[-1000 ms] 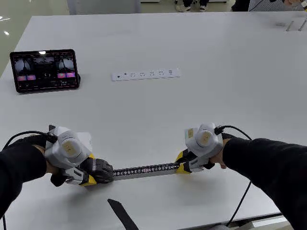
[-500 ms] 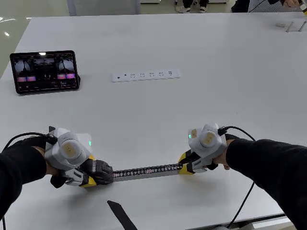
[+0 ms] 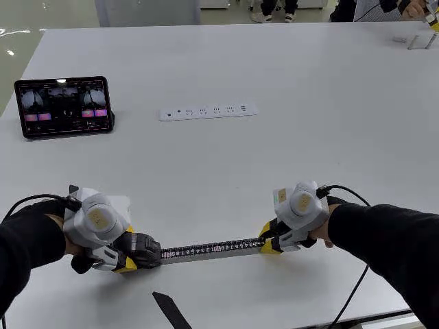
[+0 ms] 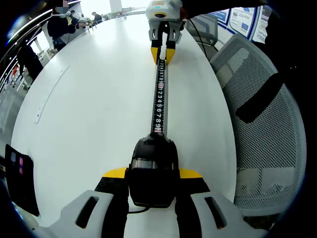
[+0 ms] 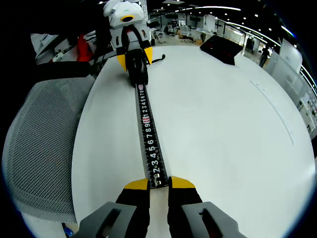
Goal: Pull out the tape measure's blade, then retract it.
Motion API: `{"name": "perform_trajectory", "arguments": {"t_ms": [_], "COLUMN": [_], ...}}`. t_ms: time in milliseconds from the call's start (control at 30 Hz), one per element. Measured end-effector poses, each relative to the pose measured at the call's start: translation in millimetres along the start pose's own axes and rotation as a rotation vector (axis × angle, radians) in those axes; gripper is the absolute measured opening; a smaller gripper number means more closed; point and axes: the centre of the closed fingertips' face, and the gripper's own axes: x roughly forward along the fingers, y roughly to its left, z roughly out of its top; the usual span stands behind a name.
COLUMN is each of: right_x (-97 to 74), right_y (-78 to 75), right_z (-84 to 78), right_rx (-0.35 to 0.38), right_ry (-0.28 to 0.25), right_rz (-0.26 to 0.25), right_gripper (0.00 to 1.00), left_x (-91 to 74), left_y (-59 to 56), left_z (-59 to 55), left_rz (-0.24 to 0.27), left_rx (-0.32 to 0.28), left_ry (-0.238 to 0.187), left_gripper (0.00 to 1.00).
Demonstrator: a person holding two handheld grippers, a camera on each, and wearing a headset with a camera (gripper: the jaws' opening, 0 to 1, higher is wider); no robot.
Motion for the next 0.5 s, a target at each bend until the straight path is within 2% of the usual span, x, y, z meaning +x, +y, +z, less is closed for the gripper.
{"name": "perform_trajectory", "arguments": {"t_ms": [500], "right_x": [-5.4], "right_y": [-1.9], "right_z": [-7.0], "right_rx": [0.007], "right_ry": [0.005], "right_rz": [-0.004], "right_gripper": [0.08], "left_x": [0.1], "left_y": [0.3], "left_z": [-0.5], "left_rz": [0.000], "left_rx": [-0.002], "left_ry": [0.001], "left_gripper": [0.30]}}
